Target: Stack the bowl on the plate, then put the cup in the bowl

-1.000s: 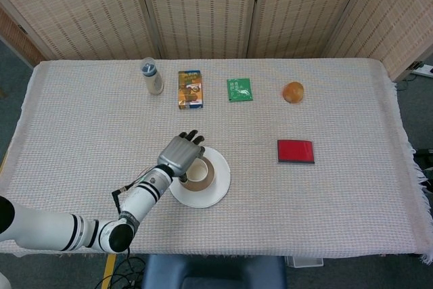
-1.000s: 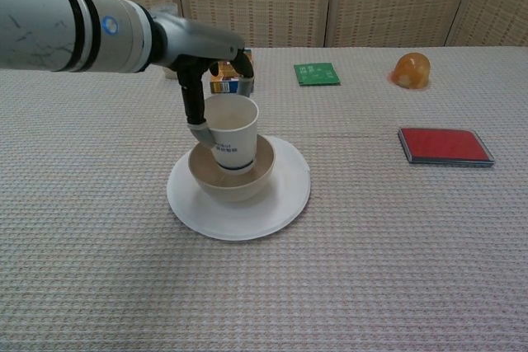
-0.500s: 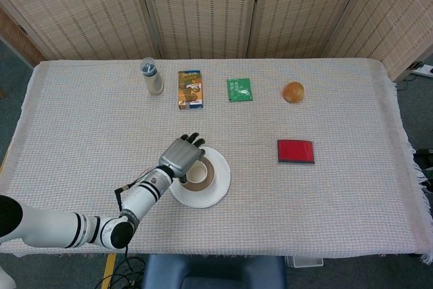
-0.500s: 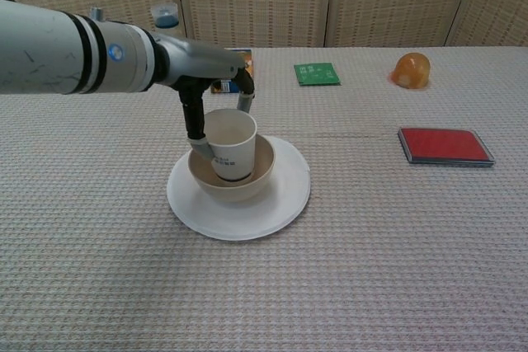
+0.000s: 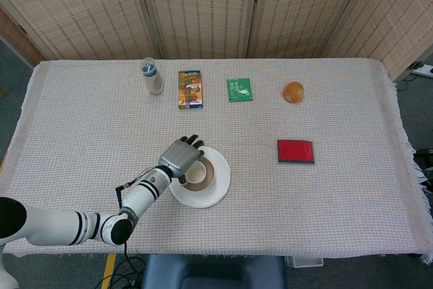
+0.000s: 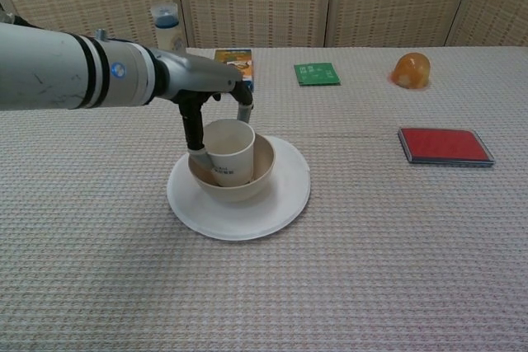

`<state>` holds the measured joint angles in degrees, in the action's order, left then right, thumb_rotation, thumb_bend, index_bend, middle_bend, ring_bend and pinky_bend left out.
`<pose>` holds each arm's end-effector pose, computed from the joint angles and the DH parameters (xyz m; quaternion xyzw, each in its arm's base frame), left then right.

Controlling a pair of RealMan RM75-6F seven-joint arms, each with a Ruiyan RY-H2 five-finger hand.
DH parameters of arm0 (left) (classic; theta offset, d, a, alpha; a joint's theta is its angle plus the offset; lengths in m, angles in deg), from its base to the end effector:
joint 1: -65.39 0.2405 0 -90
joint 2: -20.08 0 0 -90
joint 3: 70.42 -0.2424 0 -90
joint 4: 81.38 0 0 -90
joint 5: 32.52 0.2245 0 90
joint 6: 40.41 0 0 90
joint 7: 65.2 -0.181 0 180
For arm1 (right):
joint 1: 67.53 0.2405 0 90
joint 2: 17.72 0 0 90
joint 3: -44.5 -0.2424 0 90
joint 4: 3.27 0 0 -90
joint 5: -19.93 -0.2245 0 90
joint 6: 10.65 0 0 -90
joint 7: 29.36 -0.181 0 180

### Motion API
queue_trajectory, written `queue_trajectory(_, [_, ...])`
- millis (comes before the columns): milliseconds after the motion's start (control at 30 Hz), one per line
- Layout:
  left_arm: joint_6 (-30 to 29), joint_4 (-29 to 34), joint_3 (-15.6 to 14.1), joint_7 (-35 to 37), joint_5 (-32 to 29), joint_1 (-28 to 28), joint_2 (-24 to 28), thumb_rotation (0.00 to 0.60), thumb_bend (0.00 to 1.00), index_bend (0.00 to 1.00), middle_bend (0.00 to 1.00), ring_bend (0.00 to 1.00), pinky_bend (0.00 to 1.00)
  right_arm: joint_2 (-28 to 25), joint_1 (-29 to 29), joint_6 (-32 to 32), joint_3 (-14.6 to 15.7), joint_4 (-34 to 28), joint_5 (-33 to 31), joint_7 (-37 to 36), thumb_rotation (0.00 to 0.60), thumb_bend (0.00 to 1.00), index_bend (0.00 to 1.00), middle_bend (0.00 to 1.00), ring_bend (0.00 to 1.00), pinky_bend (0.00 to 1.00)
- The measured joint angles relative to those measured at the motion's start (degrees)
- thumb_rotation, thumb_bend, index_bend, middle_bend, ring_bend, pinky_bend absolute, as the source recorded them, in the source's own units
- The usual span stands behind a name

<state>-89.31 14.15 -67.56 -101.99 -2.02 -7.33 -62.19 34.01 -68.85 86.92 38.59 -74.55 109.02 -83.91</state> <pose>-0.0271 0.3794 -0.0618 -0.8430 -0.3091 -0.2510 0.3618 -0.3525 -0.1898 0.2990 0.5011 -0.4082 0.5622 0.5160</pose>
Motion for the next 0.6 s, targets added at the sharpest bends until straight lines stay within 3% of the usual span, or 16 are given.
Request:
queue_trajectory(300, [0.95, -2.56, -0.41, 0.02, 0.96, 0.10, -1.73, 0.600, 0.11, 0.31, 0.16, 0.00, 0.20, 0.20, -0.17, 0.41, -0.10, 0.56, -0.03, -0.51, 0.600, 0.22, 0.00, 0.06, 0.00, 0.00])
queue_trajectory(600, [-0.25, -0.23, -0.23, -0.93, -0.48, -0.03, -0.36, 0.600, 0.11, 0.22, 0.14, 0.00, 0.20, 0.26, -0.11, 0.28, -0.22, 0.49, -0.22, -0.23, 0.600, 0.22, 0.00, 0.06, 0.00, 0.00])
